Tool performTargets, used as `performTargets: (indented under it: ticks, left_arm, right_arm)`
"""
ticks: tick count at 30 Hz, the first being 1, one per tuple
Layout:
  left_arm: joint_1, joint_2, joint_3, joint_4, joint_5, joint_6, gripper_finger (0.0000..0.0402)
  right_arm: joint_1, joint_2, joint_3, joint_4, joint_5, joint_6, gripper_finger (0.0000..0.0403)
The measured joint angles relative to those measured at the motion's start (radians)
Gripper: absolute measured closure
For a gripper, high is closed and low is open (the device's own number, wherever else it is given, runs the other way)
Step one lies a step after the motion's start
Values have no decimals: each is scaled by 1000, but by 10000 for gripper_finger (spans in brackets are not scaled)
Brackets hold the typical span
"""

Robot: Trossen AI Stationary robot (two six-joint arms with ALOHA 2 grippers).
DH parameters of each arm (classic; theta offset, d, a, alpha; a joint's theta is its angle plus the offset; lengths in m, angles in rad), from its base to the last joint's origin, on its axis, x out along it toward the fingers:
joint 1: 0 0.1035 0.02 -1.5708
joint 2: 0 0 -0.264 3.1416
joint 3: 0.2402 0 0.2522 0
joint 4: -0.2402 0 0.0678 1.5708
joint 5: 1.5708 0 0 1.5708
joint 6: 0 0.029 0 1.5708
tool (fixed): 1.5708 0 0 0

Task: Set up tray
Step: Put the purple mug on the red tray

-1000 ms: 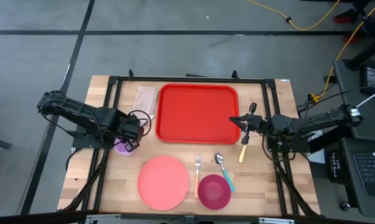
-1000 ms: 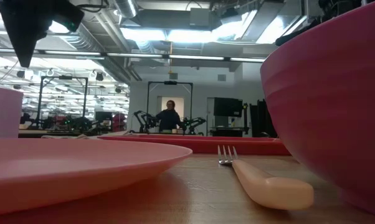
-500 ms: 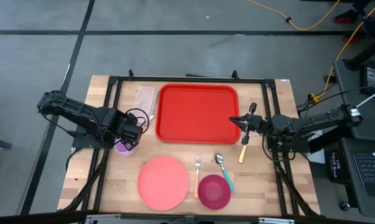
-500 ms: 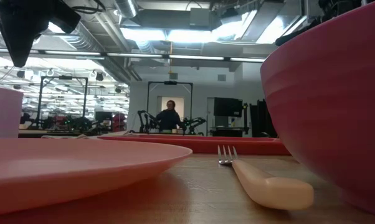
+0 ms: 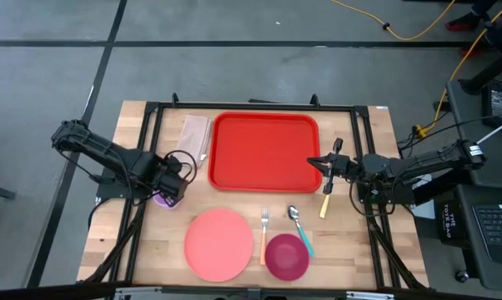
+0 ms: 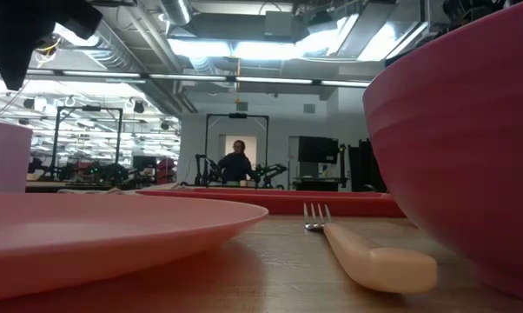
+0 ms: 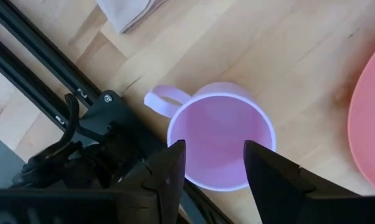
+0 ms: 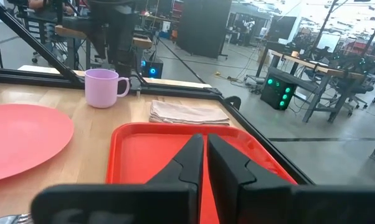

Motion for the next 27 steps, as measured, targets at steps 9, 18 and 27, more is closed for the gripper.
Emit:
performTargets:
  ticks: [9,18,27]
  left_arm:
    - [-10,-1,-131,3,91,11,245]
    - [-20,-1,-141,66,35,70,245]
    - [-20,-1,-184,66,17,55,245]
  right_arm:
    - [0,0,0,-1,0,0,375]
    - [0,0,0,15,0,0,375]
    - [0,0,0,14,0,-2,375]
